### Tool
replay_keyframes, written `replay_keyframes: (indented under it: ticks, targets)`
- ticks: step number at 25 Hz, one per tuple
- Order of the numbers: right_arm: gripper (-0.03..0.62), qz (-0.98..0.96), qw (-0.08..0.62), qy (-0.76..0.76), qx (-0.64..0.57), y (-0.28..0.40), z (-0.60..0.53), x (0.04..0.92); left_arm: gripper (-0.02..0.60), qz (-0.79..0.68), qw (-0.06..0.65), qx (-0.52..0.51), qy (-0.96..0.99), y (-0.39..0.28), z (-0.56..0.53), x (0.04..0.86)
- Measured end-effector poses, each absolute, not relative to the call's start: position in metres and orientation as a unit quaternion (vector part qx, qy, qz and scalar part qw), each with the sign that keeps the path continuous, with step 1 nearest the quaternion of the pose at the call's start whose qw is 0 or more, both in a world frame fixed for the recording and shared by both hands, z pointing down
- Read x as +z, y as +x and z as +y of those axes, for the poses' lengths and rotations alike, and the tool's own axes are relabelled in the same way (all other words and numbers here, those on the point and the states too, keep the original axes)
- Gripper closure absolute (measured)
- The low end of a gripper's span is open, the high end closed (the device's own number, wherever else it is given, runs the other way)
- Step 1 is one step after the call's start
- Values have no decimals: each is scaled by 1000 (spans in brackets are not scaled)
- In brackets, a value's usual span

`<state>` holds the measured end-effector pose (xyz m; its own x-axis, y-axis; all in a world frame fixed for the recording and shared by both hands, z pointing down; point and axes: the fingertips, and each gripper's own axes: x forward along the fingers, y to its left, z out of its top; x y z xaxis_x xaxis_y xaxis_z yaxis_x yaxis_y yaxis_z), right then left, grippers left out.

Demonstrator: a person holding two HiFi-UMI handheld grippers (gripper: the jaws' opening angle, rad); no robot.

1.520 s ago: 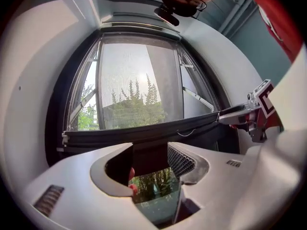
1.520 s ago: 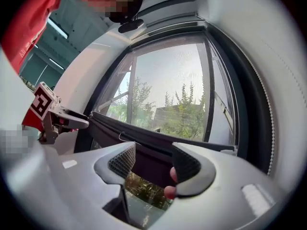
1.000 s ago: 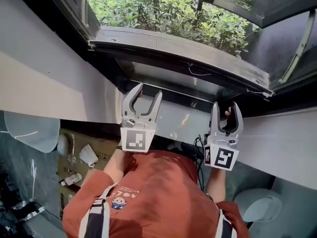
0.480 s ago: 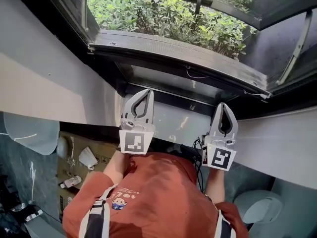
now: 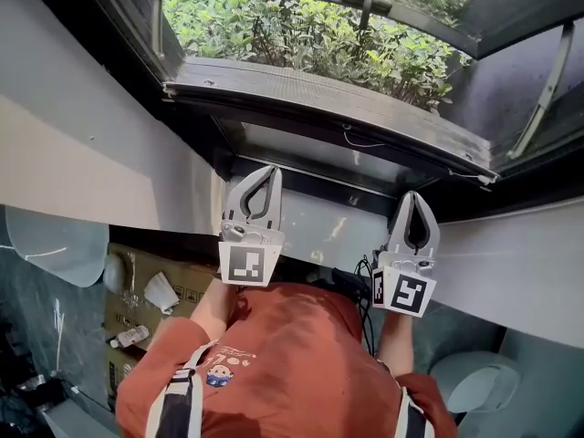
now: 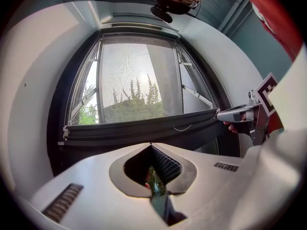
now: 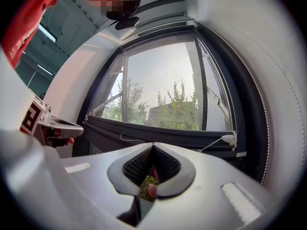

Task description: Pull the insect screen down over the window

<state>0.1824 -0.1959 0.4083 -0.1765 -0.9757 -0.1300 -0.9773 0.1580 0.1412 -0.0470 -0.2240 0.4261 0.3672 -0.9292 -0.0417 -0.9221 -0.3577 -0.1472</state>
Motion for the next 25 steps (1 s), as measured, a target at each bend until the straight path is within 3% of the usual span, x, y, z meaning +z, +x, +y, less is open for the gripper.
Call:
replay_keyframes:
  ticks: [25]
  targets:
    - [583,765,-12,-635,109,176,-201,410,577,557,80,-32,-826,-47,-226,427]
